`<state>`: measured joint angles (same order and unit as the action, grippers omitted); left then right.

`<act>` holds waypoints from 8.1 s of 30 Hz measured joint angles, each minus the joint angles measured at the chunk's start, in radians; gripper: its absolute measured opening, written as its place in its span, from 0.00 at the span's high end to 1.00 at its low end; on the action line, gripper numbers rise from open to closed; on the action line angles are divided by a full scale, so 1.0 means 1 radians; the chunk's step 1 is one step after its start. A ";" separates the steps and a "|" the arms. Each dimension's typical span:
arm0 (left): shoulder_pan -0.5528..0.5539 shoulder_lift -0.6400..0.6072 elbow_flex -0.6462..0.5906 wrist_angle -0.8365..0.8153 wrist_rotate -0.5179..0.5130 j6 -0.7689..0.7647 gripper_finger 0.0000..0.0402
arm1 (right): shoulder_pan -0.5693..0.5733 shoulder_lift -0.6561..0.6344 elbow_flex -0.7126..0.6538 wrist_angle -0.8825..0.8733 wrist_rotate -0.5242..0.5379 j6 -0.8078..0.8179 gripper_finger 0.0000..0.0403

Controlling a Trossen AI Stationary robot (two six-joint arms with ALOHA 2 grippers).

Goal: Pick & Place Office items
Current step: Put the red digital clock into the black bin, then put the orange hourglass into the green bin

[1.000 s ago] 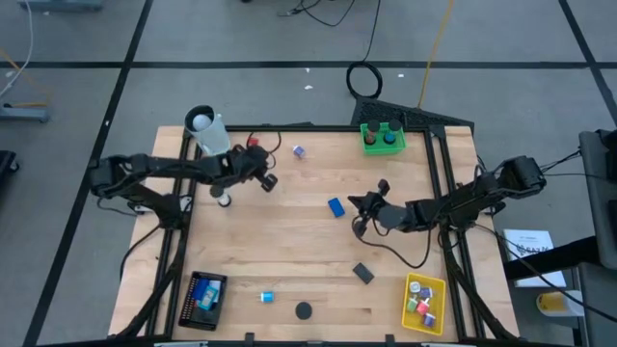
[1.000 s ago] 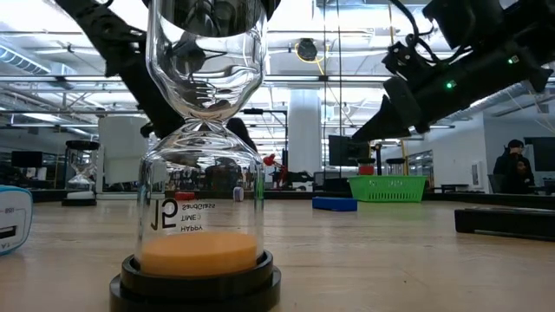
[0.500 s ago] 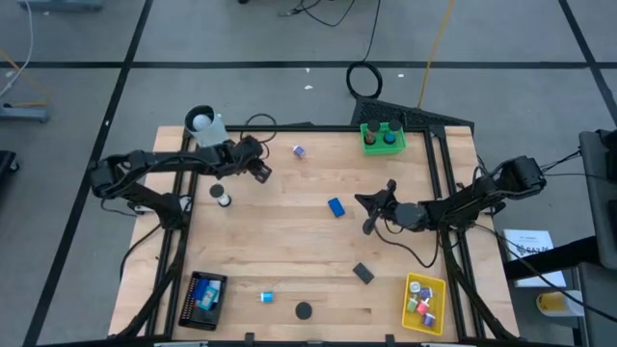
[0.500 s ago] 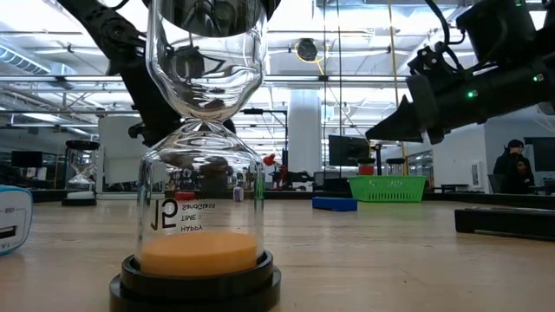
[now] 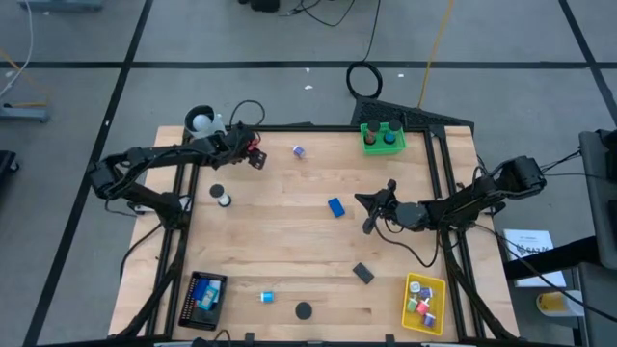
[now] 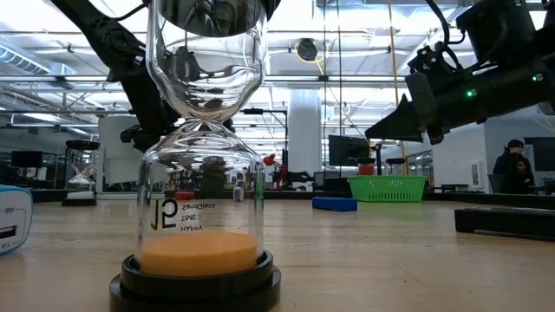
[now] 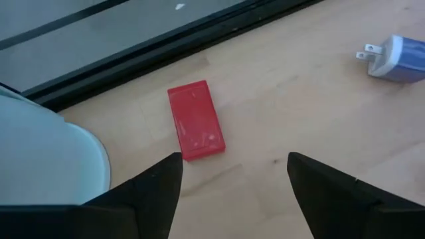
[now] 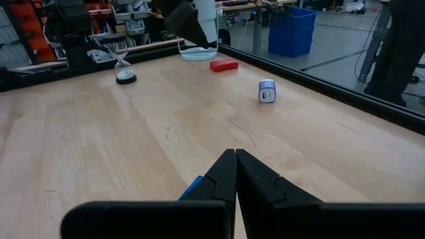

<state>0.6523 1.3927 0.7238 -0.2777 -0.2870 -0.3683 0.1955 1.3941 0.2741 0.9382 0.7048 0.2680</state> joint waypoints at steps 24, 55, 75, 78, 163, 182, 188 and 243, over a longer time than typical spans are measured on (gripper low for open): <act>0.072 0.271 0.000 0.202 -0.059 0.007 0.37 | 0.000 0.000 0.000 -0.001 0.000 -0.003 1.00; -0.249 0.160 0.000 -0.110 0.160 0.426 0.58 | 0.000 0.000 0.000 -0.007 0.000 -0.003 1.00; -0.360 0.148 -0.002 0.027 0.151 0.333 0.28 | 0.000 0.000 0.000 -0.008 0.000 -0.003 1.00; -0.349 0.148 -0.002 0.030 0.146 0.317 0.31 | 0.000 0.000 0.000 -0.008 0.000 -0.003 1.00; -1.842 0.094 0.066 -0.123 0.135 -0.912 0.61 | 0.000 0.000 0.000 -0.031 0.001 0.000 0.99; -1.842 0.081 0.066 -0.159 0.193 -0.935 0.40 | 0.000 0.000 0.000 -0.032 0.001 0.000 0.99; -1.803 0.016 0.066 -0.245 0.106 -0.818 0.59 | 0.000 0.000 0.000 -0.032 0.001 0.000 0.99; -0.945 0.378 -0.327 1.480 0.225 0.487 0.96 | 0.231 0.013 0.392 -0.518 -0.253 0.049 0.98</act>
<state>-0.2932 1.7706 0.3965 1.2020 -0.0619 0.1185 0.4264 1.4068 0.6663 0.4206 0.4513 0.3170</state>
